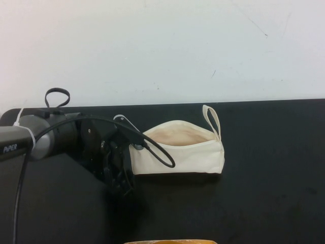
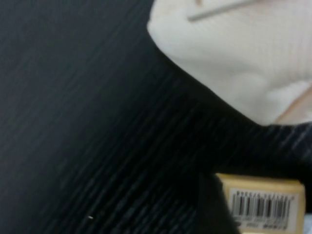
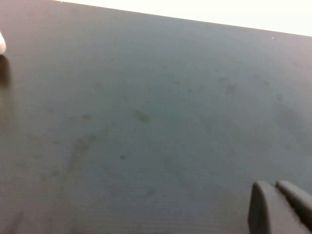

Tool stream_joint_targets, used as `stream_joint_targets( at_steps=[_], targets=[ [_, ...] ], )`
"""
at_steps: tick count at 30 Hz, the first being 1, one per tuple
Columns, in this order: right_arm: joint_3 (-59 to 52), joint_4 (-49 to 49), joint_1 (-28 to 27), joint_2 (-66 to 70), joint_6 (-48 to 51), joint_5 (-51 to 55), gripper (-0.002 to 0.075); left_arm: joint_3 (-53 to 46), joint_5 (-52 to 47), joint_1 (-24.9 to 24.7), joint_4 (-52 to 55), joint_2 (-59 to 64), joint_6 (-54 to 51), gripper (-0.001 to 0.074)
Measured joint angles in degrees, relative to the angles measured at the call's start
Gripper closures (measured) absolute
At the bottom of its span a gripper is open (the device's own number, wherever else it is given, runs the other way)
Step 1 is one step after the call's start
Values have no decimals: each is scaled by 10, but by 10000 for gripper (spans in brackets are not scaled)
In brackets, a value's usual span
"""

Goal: Put eraser into pencil case
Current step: Pick up the eraser from the table, then place the eraser on the pencil case

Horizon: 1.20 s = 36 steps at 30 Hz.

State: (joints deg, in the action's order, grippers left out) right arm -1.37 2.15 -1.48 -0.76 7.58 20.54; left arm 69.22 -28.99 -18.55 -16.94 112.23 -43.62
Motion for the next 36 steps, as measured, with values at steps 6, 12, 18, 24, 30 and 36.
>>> stream_joint_targets(
  at_steps=[6, 12, 18, 24, 30, 36],
  targets=[
    [0, 0, 0, 0, 0, 0, 727, 1, -29, 0, -7, 1, 0, 449],
    [0, 0, 0, 0, 0, 0, 727, 17, -100, 0, -11, -2, 28, 449],
    [0, 0, 0, 0, 0, 0, 727, 90, -268, -1, -2, -23, 49, 449],
    [0, 0, 0, 0, 0, 0, 727, 218, -394, -1, -32, -39, 80, 449],
    [0, 0, 0, 0, 0, 0, 727, 280, -268, -1, -192, -41, 85, 449],
    [0, 0, 0, 0, 0, 0, 727, 280, -185, -4, -231, -22, 47, 449]
  ],
)
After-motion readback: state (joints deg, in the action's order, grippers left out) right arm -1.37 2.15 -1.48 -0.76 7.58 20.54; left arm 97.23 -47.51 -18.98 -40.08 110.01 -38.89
